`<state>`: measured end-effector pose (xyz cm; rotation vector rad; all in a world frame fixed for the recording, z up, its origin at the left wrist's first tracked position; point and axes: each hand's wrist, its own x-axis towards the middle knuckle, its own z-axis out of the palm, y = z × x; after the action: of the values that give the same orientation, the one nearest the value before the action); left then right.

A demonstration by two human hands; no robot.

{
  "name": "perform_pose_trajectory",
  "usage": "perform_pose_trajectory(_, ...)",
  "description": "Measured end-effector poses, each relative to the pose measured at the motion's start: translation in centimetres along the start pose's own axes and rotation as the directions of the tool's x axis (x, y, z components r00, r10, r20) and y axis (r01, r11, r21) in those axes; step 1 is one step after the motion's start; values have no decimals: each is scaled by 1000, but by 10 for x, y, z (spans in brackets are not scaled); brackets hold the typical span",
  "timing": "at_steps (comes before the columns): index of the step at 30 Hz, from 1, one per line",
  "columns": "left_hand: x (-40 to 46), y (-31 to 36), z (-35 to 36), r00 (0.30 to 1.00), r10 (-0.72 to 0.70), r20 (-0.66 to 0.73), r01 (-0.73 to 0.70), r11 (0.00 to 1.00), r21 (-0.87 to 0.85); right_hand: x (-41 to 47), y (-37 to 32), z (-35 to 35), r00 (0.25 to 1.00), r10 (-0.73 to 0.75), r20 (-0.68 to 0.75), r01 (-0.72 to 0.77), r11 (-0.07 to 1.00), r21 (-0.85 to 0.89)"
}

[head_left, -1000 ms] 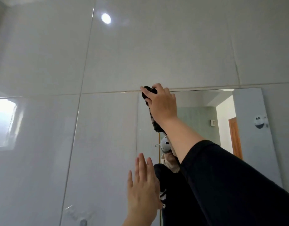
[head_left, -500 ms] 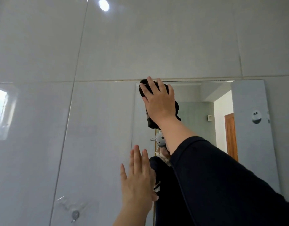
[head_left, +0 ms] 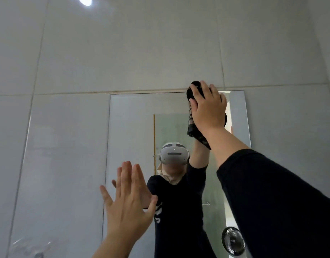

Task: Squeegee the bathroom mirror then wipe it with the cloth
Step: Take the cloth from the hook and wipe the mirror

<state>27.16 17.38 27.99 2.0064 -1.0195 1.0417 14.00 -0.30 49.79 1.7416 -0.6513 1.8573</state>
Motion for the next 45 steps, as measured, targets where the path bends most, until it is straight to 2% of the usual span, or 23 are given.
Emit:
perform_pose_trajectory(5,9,19,6,999,-39,13,39,999,-14,-6,60,-16,993,115,38,-114,993,-38)
perform_pose_trajectory(9,8,21,9,997,-69,45,69,998,-10,-20,77,-22,983,179,42,-177,983,-37)
perform_pose_trajectory(15,9,22,9,997,-70,40,71,997,-27,-54,62,-17,949,307,-66,-310,950,-35)
perform_pose_trajectory(22,7,12,1,999,-42,30,43,999,-32,-68,22,-11,933,353,-65,-354,935,0)
perform_pose_trajectory(26,5,-10,-6,997,-81,8,81,997,-20,-71,-10,-6,958,285,-26,-285,959,0)
perform_pose_trajectory(35,-8,-46,-10,986,-134,104,133,991,15,-72,-111,13,998,22,66,-26,998,57)
perform_pose_trajectory(40,-7,-55,-4,967,-131,219,125,991,42,-80,-174,26,984,-154,91,144,983,113)
perform_pose_trajectory(45,-6,-56,-1,966,-114,233,94,991,96,-97,-213,36,942,-315,118,294,941,168)
